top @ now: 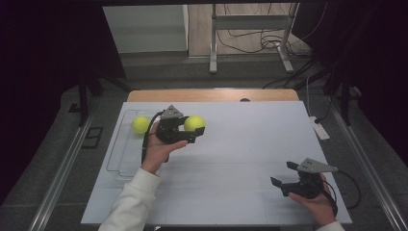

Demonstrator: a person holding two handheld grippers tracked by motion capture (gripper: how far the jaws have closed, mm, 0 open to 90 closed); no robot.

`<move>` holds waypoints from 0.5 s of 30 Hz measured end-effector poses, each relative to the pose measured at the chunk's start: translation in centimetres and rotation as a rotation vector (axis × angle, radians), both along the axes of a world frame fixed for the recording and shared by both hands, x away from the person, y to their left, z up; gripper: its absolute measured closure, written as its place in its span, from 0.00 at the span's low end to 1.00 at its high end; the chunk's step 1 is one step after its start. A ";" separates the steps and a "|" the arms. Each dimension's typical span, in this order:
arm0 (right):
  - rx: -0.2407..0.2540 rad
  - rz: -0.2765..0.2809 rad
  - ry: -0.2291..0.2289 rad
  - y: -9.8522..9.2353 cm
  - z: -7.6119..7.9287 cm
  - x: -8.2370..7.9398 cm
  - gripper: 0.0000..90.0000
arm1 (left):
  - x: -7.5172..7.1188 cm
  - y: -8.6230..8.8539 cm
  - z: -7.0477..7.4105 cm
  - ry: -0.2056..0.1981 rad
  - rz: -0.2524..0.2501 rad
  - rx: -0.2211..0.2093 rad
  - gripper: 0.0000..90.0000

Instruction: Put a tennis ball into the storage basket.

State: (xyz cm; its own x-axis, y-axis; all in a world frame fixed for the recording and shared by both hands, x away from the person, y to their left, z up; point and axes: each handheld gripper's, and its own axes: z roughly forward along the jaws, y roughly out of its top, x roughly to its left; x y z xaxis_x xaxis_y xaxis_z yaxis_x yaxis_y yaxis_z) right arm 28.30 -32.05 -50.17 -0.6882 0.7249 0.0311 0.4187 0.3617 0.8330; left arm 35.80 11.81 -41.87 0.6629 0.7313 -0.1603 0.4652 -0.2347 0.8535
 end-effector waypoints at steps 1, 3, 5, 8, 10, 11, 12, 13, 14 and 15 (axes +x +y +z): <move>0.000 0.004 -0.001 0.0 0.0 0.0 0.12 | 0.0 0.1 0.0 -0.001 0.004 0.002 0.30; 0.002 0.006 0.000 0.1 0.0 0.0 0.12 | 0.1 0.4 0.0 -0.002 0.015 0.002 0.30; 0.005 0.005 0.000 0.1 0.0 0.0 0.12 | 0.2 0.6 0.0 0.000 0.021 0.001 0.30; 0.004 0.007 0.000 0.1 0.0 0.0 0.12 | 0.3 0.8 0.0 0.000 0.028 0.003 0.30; 0.001 0.007 0.001 0.3 0.0 -0.1 0.12 | 0.3 0.9 -0.1 0.001 0.034 0.003 0.30; 0.005 0.010 0.000 0.3 0.0 -0.1 0.12 | 0.4 1.1 -0.1 0.002 0.037 0.003 0.30; 0.003 0.010 -0.001 0.4 0.0 -0.1 0.12 | 0.4 1.2 -0.1 0.002 0.040 0.002 0.30; 0.003 0.013 -0.002 0.5 0.0 -0.1 0.12 | 0.4 1.3 -0.1 0.002 0.042 0.001 0.30; 0.003 0.013 -0.002 0.5 0.1 -0.1 0.12 | 0.4 1.3 -0.1 0.001 0.044 0.002 0.30; 0.003 0.014 -0.002 0.5 0.1 -0.1 0.12 | 0.4 1.4 -0.1 0.001 0.048 0.002 0.30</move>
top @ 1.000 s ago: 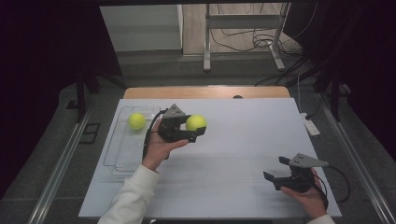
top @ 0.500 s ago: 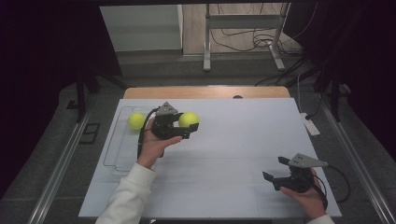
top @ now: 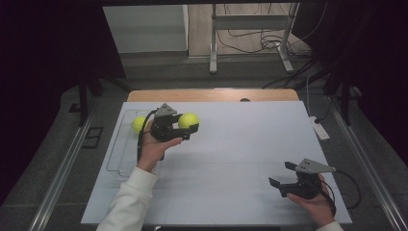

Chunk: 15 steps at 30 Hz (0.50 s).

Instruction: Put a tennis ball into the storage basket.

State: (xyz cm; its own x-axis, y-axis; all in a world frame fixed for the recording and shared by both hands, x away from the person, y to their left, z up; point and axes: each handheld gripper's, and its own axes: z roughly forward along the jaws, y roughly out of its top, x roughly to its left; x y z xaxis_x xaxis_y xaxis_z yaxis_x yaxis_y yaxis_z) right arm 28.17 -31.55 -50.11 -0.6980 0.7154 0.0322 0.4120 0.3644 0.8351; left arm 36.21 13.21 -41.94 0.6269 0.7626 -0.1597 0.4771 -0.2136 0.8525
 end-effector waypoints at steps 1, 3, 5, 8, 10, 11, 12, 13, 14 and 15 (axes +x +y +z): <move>0.000 0.000 0.000 0.0 0.0 0.0 0.12 | 0.0 0.1 0.0 0.000 0.004 0.000 0.30; 0.000 -0.002 0.000 0.0 0.0 0.0 0.12 | 0.1 0.2 0.0 0.000 0.011 0.001 0.30; 0.002 -0.003 0.000 0.0 0.0 0.0 0.12 | 0.1 0.4 -0.1 0.002 0.017 -0.001 0.30; 0.000 0.001 -0.001 0.1 0.0 0.0 0.12 | 0.2 0.7 -0.1 0.003 0.029 0.000 0.30; -0.001 0.001 -0.001 0.1 0.0 0.0 0.12 | 0.2 1.0 -0.1 0.002 0.038 0.001 0.30; -0.001 0.001 0.000 0.1 0.0 0.0 0.12 | 0.3 1.1 -0.2 0.004 0.042 -0.001 0.30; 0.001 0.001 0.001 0.1 0.0 0.0 0.12 | 0.3 1.2 -0.2 0.005 0.045 -0.001 0.30; 0.001 0.000 0.001 0.1 0.0 0.0 0.12 | 0.4 1.3 -0.2 0.006 0.050 -0.002 0.30; 0.001 -0.001 0.000 0.0 0.0 0.0 0.12 | 0.4 1.5 -0.3 0.007 0.058 0.000 0.30; 0.001 -0.001 0.001 0.0 0.0 0.0 0.12 | 0.5 1.7 -0.3 0.008 0.061 0.000 0.30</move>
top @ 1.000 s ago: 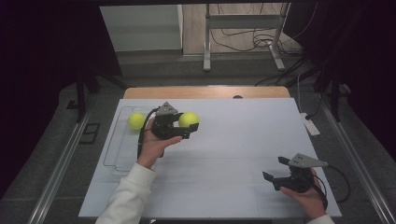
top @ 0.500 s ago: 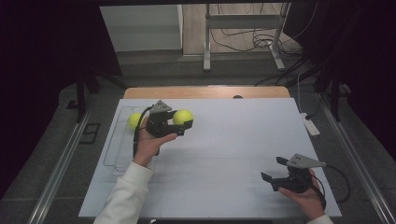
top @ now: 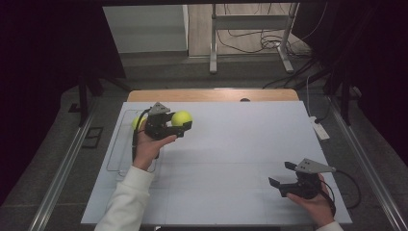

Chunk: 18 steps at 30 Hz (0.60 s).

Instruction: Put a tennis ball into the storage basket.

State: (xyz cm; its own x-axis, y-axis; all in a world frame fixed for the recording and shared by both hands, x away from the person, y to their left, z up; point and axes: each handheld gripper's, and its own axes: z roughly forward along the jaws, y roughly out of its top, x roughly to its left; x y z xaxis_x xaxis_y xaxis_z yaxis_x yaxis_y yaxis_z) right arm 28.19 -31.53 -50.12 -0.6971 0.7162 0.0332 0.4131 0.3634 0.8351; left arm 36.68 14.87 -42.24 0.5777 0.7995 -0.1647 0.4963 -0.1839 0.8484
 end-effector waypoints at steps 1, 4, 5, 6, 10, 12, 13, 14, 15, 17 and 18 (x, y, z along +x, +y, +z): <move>-0.001 0.000 0.000 0.0 0.0 0.0 0.12 | 0.0 0.1 0.0 0.000 0.005 -0.003 0.30; -0.002 -0.003 0.002 -0.1 -0.1 0.0 0.12 | 0.1 0.5 -0.1 0.001 0.016 -0.008 0.30; -0.003 -0.003 0.003 -0.1 -0.1 0.0 0.12 | 0.1 0.6 -0.1 0.003 0.020 -0.011 0.30; -0.004 -0.004 0.003 -0.2 -0.1 0.0 0.12 | 0.2 0.8 -0.1 0.002 0.025 -0.011 0.30; -0.001 -0.003 0.002 -0.2 -0.1 0.0 0.12 | 0.2 1.2 -0.1 -0.002 0.041 -0.011 0.30; -0.003 -0.004 0.002 -0.2 -0.1 0.0 0.12 | 0.2 1.5 0.0 -0.004 0.055 -0.010 0.30; -0.002 -0.003 0.003 -0.2 -0.1 0.0 0.12 | 0.3 1.7 0.0 -0.006 0.061 -0.009 0.30; -0.004 -0.005 0.002 -0.2 -0.1 0.0 0.12 | 0.3 1.8 0.0 -0.007 0.067 -0.012 0.30; -0.002 -0.005 0.003 -0.3 -0.1 0.0 0.12 | 0.3 2.0 0.1 -0.008 0.073 -0.012 0.30; -0.002 -0.005 0.002 -0.3 -0.1 0.0 0.12 | 0.3 2.2 0.1 -0.011 0.088 -0.004 0.30; -0.002 -0.005 0.002 -0.3 -0.1 0.0 0.12 | 0.3 2.2 0.1 -0.011 0.088 -0.004 0.30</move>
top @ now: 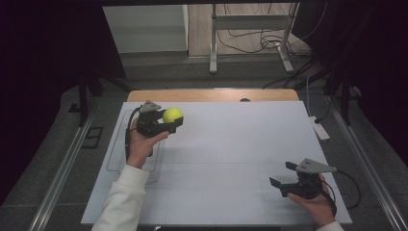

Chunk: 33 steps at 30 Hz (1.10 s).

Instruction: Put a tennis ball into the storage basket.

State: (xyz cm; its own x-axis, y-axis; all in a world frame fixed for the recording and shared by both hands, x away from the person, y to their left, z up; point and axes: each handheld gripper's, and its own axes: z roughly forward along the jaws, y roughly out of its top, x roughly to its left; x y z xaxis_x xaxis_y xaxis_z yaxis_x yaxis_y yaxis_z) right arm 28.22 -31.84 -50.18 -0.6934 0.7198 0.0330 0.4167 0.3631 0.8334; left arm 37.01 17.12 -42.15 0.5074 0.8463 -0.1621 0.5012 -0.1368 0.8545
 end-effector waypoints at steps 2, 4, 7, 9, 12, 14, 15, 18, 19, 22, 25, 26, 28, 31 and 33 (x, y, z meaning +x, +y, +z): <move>0.003 0.000 -0.001 0.0 0.0 0.0 0.12 | 0.0 0.3 0.0 -0.002 0.009 0.000 0.30; 0.003 0.000 -0.001 0.0 0.0 0.0 0.12 | 0.1 0.5 0.0 -0.003 0.021 0.005 0.30; 0.002 0.001 -0.001 0.0 0.0 0.0 0.12 | 0.1 0.9 0.0 -0.005 0.032 0.001 0.30; 0.000 0.001 0.000 0.0 0.0 0.0 0.12 | 0.1 1.0 0.0 -0.005 0.037 0.001 0.30; 0.001 0.000 0.001 0.0 0.0 0.0 0.12 | 0.2 1.6 0.0 -0.005 0.054 0.002 0.30; 0.000 0.000 0.001 0.0 0.0 0.0 0.12 | 0.3 1.9 -0.1 -0.003 0.064 -0.001 0.30; 0.000 0.001 0.001 0.0 0.0 0.0 0.12 | 0.3 2.1 -0.2 -0.001 0.070 -0.003 0.30; 0.000 0.000 0.001 0.0 -0.1 0.0 0.12 | 0.4 2.3 -0.3 0.002 0.077 -0.001 0.30; 0.000 0.000 0.002 0.0 0.0 0.0 0.12 | 0.4 2.4 -0.3 0.001 0.083 -0.001 0.30; -0.002 0.002 0.001 0.0 0.0 0.0 0.12 | 0.5 2.8 -0.3 -0.001 0.100 0.000 0.30; -0.001 0.001 0.001 0.0 0.0 0.0 0.12 | 0.5 3.1 -0.4 0.001 0.110 -0.001 0.30; 0.000 0.001 0.001 -0.1 -0.1 0.0 0.12 | 0.5 3.2 -0.4 0.001 0.113 -0.002 0.30; -0.001 0.001 0.001 -0.1 -0.1 0.0 0.12 | 0.6 3.5 -0.5 0.004 0.118 -0.003 0.30; -0.002 0.001 0.000 -0.1 0.0 0.0 0.12 | 0.6 3.6 -0.5 0.004 0.122 -0.002 0.30; -0.002 0.001 0.001 -0.1 0.0 0.0 0.12 | 0.6 3.8 -0.5 0.005 0.126 -0.004 0.30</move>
State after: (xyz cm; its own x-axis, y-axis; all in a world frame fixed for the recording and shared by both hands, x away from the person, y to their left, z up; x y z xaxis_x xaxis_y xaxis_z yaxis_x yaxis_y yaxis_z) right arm 28.26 -31.90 -50.23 -0.6941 0.7192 0.0322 0.4169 0.3651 0.8324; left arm 37.63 20.87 -42.69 0.3961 0.9028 -0.1674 0.5184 -0.0694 0.8523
